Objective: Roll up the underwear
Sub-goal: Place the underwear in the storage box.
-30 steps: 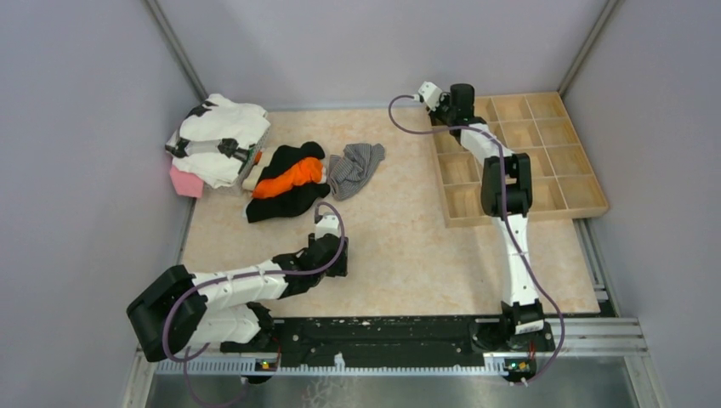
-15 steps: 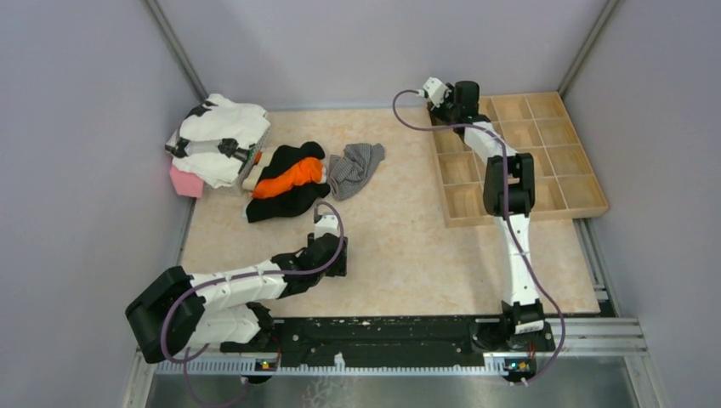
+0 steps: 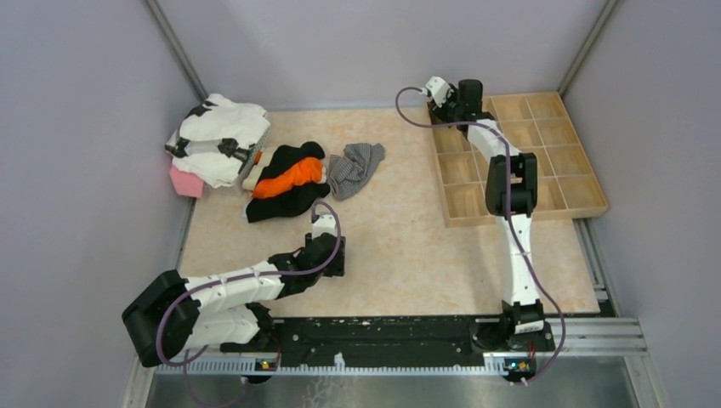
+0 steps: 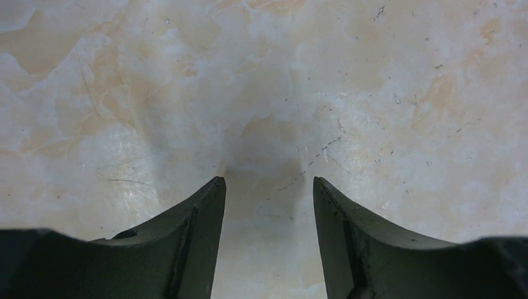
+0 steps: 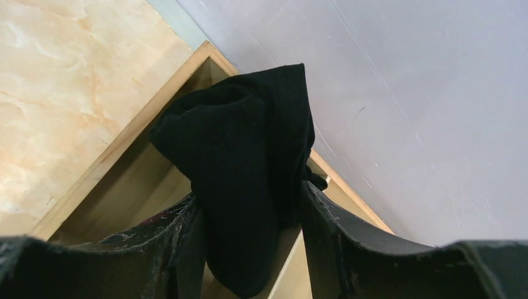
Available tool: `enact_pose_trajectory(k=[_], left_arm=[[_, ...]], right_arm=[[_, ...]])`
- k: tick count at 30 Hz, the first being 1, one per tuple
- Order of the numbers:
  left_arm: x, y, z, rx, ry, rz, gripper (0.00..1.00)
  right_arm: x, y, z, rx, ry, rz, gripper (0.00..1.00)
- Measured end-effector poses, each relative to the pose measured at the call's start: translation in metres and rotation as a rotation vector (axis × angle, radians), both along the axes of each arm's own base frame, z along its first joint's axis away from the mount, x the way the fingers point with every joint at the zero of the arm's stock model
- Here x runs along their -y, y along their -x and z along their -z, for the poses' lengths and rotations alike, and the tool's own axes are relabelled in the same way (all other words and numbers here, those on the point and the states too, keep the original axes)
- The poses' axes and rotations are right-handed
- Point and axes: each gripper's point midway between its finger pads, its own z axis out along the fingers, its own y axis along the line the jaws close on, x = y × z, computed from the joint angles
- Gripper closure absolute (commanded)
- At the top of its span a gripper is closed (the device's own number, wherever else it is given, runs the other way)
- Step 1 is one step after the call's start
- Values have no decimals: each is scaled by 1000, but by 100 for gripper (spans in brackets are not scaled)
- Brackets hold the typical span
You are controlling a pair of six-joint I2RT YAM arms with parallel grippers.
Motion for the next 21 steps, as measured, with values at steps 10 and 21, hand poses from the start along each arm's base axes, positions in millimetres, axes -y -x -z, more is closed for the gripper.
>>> enact_pose_trajectory(k=[10,21], left_arm=[[-3,1,2,-8,-10,-5,40],[-4,1,-2,-3,-3,-9,40]], right_arm=[[2,5,-1,-33,-18,-2,39],[5,14,-5,-75,-49,-4,33]])
